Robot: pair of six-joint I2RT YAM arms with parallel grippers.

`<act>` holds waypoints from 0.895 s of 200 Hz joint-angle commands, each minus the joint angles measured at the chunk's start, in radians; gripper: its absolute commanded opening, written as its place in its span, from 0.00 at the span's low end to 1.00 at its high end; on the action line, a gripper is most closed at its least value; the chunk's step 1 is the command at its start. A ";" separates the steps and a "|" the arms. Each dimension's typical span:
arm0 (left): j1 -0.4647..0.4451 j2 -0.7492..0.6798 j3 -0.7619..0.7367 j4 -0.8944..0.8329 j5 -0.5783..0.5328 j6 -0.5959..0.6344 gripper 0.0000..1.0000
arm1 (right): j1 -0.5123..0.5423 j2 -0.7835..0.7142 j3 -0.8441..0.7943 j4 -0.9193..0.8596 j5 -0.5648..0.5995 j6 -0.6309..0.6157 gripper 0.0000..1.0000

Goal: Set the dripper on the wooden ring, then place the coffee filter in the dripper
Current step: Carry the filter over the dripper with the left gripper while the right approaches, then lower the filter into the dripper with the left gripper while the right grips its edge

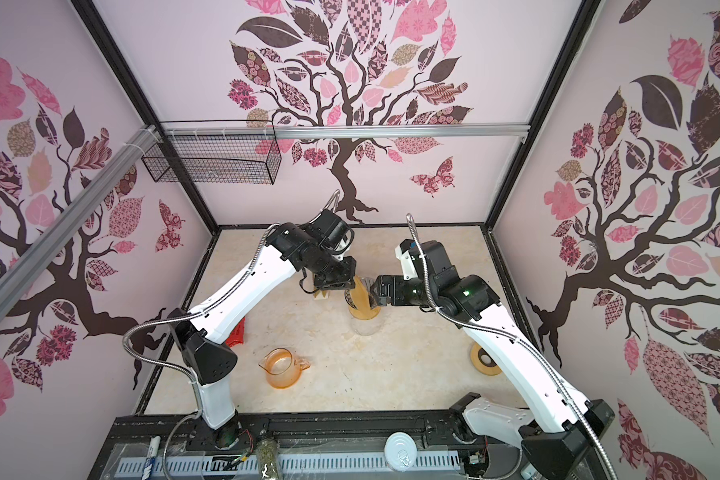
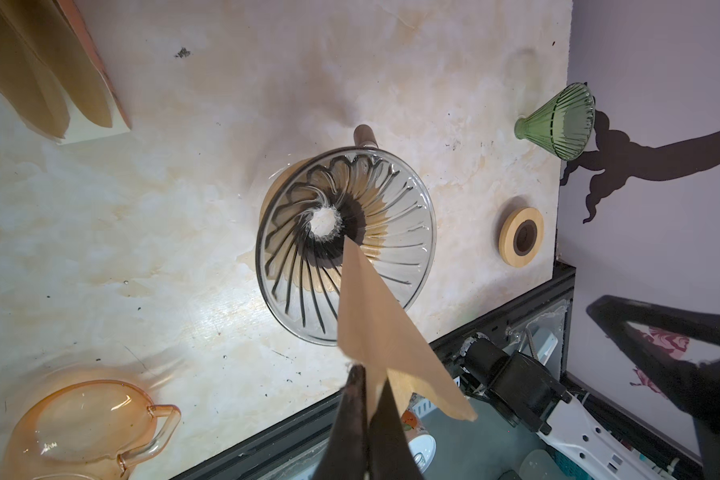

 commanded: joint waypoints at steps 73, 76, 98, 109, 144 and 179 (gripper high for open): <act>-0.003 0.059 0.049 -0.021 -0.025 0.046 0.00 | 0.001 0.073 -0.007 0.024 -0.005 -0.088 1.00; -0.002 0.060 0.049 -0.021 -0.025 0.046 0.00 | 0.001 0.078 -0.003 0.024 0.001 -0.092 1.00; -0.003 0.065 0.049 -0.023 -0.029 0.051 0.00 | 0.001 0.124 0.027 0.020 0.035 -0.117 1.00; -0.003 0.069 0.049 -0.028 -0.030 0.056 0.00 | 0.002 0.144 0.034 0.020 0.053 -0.125 1.00; -0.003 0.077 0.051 -0.045 -0.052 0.077 0.02 | 0.001 0.181 0.043 0.024 0.123 -0.147 1.00; -0.003 0.085 0.048 -0.046 -0.050 0.085 0.05 | 0.001 0.232 0.056 0.030 0.152 -0.152 1.00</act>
